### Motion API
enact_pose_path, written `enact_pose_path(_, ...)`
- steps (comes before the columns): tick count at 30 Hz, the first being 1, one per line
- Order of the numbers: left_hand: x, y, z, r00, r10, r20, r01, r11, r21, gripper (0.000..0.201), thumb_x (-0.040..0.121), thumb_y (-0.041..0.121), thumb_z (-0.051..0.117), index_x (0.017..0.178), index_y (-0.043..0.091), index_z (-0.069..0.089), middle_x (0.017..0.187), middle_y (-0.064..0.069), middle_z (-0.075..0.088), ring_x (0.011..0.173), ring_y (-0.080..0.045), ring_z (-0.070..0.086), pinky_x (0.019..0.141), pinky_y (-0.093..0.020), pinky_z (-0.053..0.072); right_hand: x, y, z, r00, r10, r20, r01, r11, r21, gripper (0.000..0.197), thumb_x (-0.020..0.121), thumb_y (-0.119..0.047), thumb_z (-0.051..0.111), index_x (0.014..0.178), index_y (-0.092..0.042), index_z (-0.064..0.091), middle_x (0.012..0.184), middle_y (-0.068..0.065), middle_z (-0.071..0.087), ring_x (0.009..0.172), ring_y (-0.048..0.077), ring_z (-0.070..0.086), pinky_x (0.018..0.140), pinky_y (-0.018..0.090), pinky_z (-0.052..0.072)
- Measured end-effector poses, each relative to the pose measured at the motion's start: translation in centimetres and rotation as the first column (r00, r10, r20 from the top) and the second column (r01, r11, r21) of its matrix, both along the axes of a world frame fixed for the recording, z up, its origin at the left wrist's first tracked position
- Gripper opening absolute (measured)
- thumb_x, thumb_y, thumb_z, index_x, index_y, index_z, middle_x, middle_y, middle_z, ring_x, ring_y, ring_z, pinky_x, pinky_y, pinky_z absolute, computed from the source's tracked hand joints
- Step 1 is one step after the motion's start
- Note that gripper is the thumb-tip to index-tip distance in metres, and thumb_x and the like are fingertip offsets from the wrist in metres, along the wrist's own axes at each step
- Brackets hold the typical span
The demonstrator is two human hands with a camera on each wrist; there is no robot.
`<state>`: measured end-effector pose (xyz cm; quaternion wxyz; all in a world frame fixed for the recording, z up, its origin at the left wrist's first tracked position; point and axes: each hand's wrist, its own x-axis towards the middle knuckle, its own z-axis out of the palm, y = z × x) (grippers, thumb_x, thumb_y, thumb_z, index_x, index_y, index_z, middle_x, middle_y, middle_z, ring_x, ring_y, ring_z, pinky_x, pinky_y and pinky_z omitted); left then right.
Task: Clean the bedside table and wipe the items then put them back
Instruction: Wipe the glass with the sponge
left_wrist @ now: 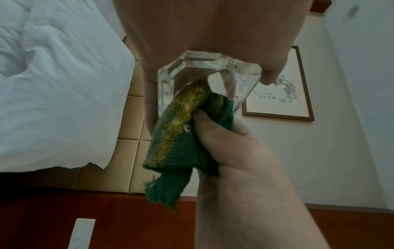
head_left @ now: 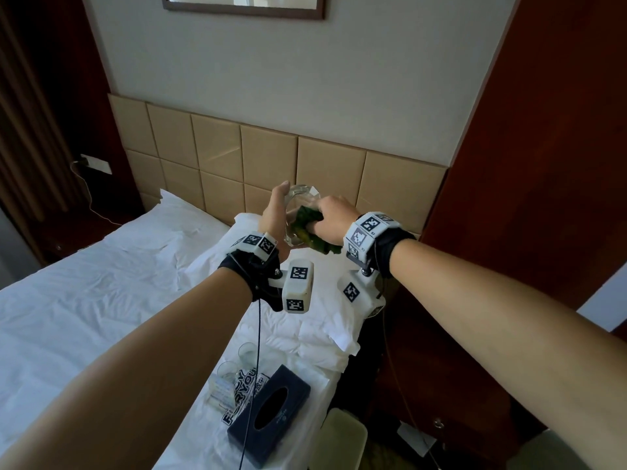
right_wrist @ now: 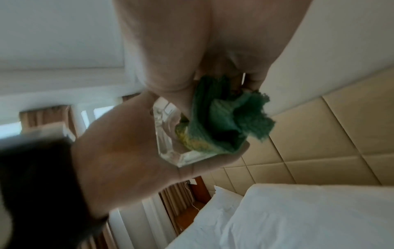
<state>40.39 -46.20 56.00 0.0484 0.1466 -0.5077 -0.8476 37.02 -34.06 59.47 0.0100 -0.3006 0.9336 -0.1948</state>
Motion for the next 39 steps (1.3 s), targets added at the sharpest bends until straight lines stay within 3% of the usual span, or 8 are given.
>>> enact_pose_path(5,0.2,0.4,-0.4,1.000,-0.016,-0.014,0.015,0.999,-0.048,0.055,0.081,0.061,0.054,0.107,0.015,0.071,0.105,-0.012,0.073,0.103,-0.033,0.068,0.094,-0.054,0.050,-0.9,1.1,-1.5,0.929,0.071,0.362,0.046,0.951,-0.305,0.020,0.090,-0.014,0.066,0.107,-0.021,0.070,0.107,0.003,0.070,0.102,0.021,0.065,0.096,0.038,0.050)
enact_pose_path(9,0.3,0.7,-0.5,0.999,-0.045,-0.022,0.043,0.997,-0.067,0.042,0.096,0.047,0.045,0.083,0.013,0.067,0.072,-0.004,0.074,0.076,-0.023,0.068,0.085,-0.044,0.053,-1.8,2.2,-2.5,0.864,0.181,0.471,0.075,0.877,-0.475,0.026,0.087,-0.008,0.066,0.101,-0.029,0.069,0.106,0.005,0.072,0.109,0.026,0.064,0.103,0.046,0.046)
enact_pose_path(15,-0.7,0.1,-0.8,0.994,-0.106,-0.030,0.107,0.993,0.041,0.049,0.091,0.054,0.047,0.104,0.013,0.069,0.100,-0.010,0.073,0.096,-0.035,0.066,0.092,-0.060,0.049,-2.0,3.3,-1.6,0.973,0.000,0.229,0.102,0.896,-0.433,0.017,0.090,-0.013,0.063,0.103,-0.021,0.070,0.099,0.002,0.072,0.095,0.021,0.067,0.085,0.037,0.055)
enact_pose_path(18,-1.2,0.4,-0.8,0.988,-0.142,-0.055,0.143,0.990,0.008,0.047,0.090,0.055,0.047,0.107,0.017,0.068,0.103,-0.008,0.073,0.104,-0.036,0.064,0.093,-0.062,0.048,-1.8,3.0,-1.3,0.997,-0.072,-0.032,0.063,0.970,-0.233,0.026,0.091,-0.012,0.058,0.111,-0.025,0.068,0.096,-0.006,0.068,0.085,0.018,0.064,0.070,0.029,0.052)
enact_pose_path(22,-1.9,0.8,-0.5,0.991,-0.116,-0.073,0.116,0.993,-0.003,0.053,0.084,0.057,0.052,0.115,0.017,0.067,0.109,-0.011,0.072,0.105,-0.035,0.065,0.090,-0.059,0.050,-1.5,1.8,-1.0,0.969,-0.010,-0.248,0.031,0.996,0.079,0.035,0.085,-0.015,0.059,0.115,-0.032,0.066,0.104,0.005,0.067,0.089,0.026,0.063,0.077,0.034,0.054)
enact_pose_path(27,-2.9,0.7,-0.6,0.991,-0.098,-0.086,0.097,0.995,-0.013,0.064,0.071,0.062,0.058,0.114,0.016,0.069,0.115,-0.013,0.069,0.112,-0.035,0.062,0.096,-0.057,0.046,-1.6,0.9,-0.8,0.989,-0.028,-0.144,0.035,0.999,0.041,0.044,0.086,-0.011,0.059,0.125,-0.030,0.063,0.119,0.007,0.065,0.104,0.027,0.062,0.082,0.030,0.051)
enact_pose_path(34,-3.2,-1.1,-1.2,0.968,-0.230,-0.098,0.236,0.970,0.054,0.063,0.089,0.065,0.038,0.094,0.015,0.077,0.107,-0.014,0.071,0.098,-0.031,0.066,0.092,-0.048,0.050,-2.9,1.3,-0.9,0.928,0.106,0.357,0.049,0.916,-0.398,0.029,0.088,-0.013,0.067,0.116,-0.022,0.068,0.107,0.002,0.072,0.102,0.020,0.066,0.096,0.039,0.051)
enact_pose_path(39,-3.5,-2.5,-1.6,0.983,-0.128,-0.130,0.157,0.956,0.246,0.059,0.091,0.062,0.043,0.121,0.017,0.065,0.116,-0.016,0.067,0.105,-0.040,0.064,0.094,-0.067,0.042,-3.9,1.7,0.1,0.992,-0.063,0.108,0.110,0.849,-0.517,0.018,0.089,-0.017,0.067,0.107,-0.018,0.070,0.101,-0.003,0.072,0.093,0.017,0.066,0.084,0.033,0.053)
